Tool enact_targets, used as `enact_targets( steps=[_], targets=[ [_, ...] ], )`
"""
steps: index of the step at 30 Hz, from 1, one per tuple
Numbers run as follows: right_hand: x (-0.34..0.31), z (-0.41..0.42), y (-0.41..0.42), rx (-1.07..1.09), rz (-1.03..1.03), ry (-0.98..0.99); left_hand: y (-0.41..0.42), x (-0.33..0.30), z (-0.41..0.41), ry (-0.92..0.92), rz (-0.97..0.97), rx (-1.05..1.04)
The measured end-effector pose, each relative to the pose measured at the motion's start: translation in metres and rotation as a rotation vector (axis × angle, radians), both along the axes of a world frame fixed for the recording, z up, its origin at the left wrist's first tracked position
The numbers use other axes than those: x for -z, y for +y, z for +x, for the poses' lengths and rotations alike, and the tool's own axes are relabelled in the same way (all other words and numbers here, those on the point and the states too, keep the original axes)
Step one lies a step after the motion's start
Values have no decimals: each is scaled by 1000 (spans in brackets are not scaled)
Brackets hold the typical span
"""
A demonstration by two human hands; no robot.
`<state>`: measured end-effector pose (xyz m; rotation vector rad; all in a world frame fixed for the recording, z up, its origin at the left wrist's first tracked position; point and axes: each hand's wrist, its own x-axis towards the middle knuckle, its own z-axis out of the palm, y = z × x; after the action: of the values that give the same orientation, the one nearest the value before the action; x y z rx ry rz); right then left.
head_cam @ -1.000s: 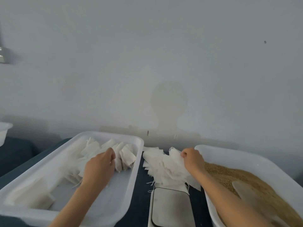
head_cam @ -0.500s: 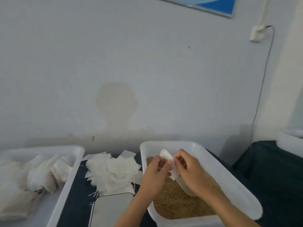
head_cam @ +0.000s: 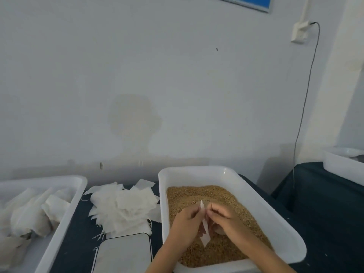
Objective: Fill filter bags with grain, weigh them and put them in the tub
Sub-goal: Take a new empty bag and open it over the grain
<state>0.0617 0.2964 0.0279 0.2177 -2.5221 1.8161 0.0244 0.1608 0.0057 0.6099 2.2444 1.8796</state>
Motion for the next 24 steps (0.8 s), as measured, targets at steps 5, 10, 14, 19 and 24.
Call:
enact_targets(
  steps=[5,10,14,19,24],
  targets=[
    [-2,2,2,-29,-83,-21,0,-1,2,61,20,22],
    [-1,2,1,-40,-140,-38,1,-1,3,47,1,25],
    [1,1,2,-43,-160,-39,1,-1,3,27,-32,32],
    [1,0,3,-23,-167,-33,1,0,2,49,-40,22],
    [2,-2,2,33,-20,2,0,2,4,203,-222,-18]
  ],
)
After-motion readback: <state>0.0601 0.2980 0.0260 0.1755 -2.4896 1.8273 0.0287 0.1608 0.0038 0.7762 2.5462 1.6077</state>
